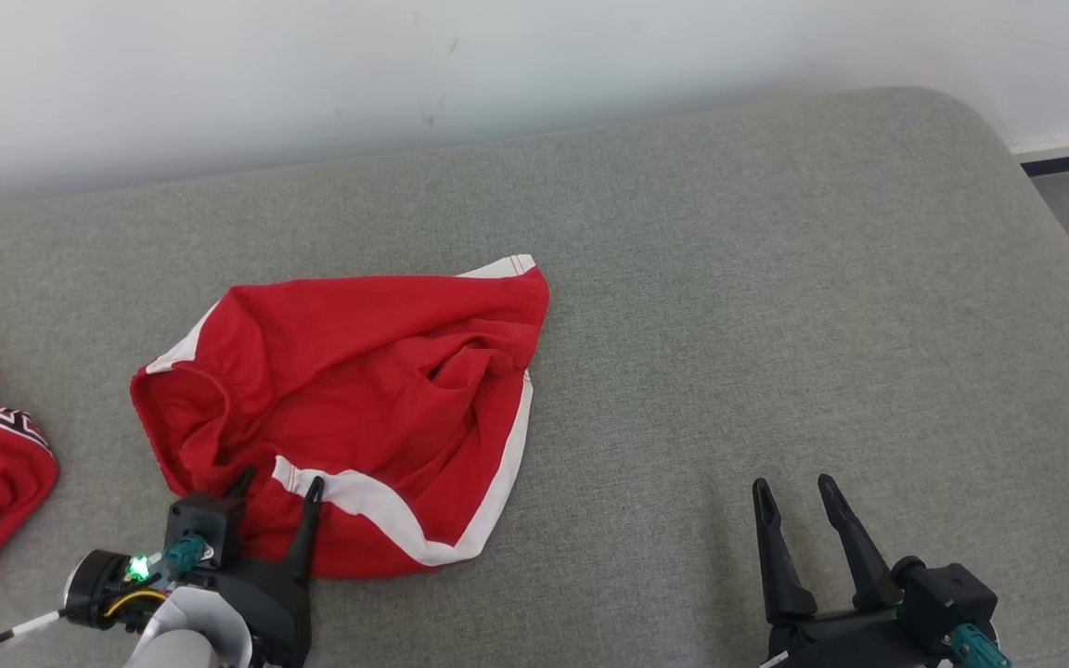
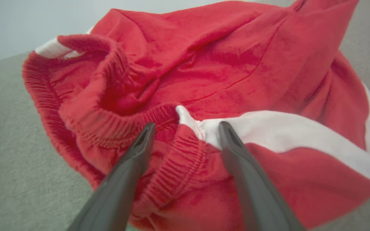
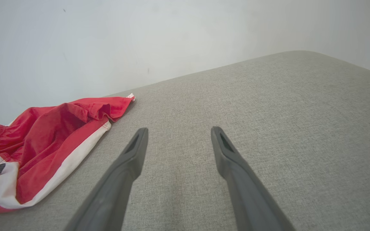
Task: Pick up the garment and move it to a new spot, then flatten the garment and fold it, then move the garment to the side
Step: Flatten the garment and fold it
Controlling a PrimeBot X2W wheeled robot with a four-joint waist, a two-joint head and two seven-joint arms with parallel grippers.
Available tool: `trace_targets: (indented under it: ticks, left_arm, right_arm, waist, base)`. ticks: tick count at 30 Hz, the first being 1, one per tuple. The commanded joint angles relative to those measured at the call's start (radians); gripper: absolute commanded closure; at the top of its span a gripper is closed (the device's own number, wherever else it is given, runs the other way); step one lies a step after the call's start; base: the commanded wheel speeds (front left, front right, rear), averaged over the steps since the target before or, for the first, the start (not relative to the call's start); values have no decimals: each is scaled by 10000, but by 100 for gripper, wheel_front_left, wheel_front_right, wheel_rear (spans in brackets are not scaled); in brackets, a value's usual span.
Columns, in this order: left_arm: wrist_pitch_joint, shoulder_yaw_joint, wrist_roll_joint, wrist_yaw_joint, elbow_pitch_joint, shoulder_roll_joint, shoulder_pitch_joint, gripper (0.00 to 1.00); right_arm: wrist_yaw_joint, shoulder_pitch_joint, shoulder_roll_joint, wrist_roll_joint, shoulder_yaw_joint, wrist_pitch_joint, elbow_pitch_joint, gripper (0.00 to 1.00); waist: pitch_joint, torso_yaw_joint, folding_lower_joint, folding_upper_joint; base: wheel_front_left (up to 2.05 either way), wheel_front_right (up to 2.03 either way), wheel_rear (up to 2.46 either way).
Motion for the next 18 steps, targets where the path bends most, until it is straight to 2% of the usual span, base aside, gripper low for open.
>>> trace_targets:
  ticks: [1, 2, 4, 12, 18]
  left_arm:
    - [84, -21, -171, 10, -1, 18, 153, 1]
    - [119, -91, -210, 10, -25, 45, 228, 15]
    - [249, -226, -322, 10, -53, 108, 317, 100]
    - [-339, -233, -603, 91, -1176, 14, 542, 100]
    - [-528, -211, -723, 354, -2560, -20, 1719, 100]
  right_arm:
    - [-23, 76, 32, 18, 14, -4, -15, 0]
    - [-23, 110, 29, 15, -13, -4, -31, 0]
    - [-23, 161, 29, 10, -57, -4, -61, 0]
    - [-23, 375, 32, -4, -204, -3, -51, 0]
    - [-23, 458, 27, 27, -288, -3, -47, 0]
  waist:
    - [-112, -8, -1, 0]
    - [-146, -2, -1, 0]
    - [-177, 20, -1, 0]
    - [-382, 540, -1, 0]
    - [-534, 1134, -1, 0]
  base:
    - [0, 0, 0]
    - [0, 0, 0]
    - [0, 0, 0]
    - [0, 0, 0]
    - [0, 0, 0]
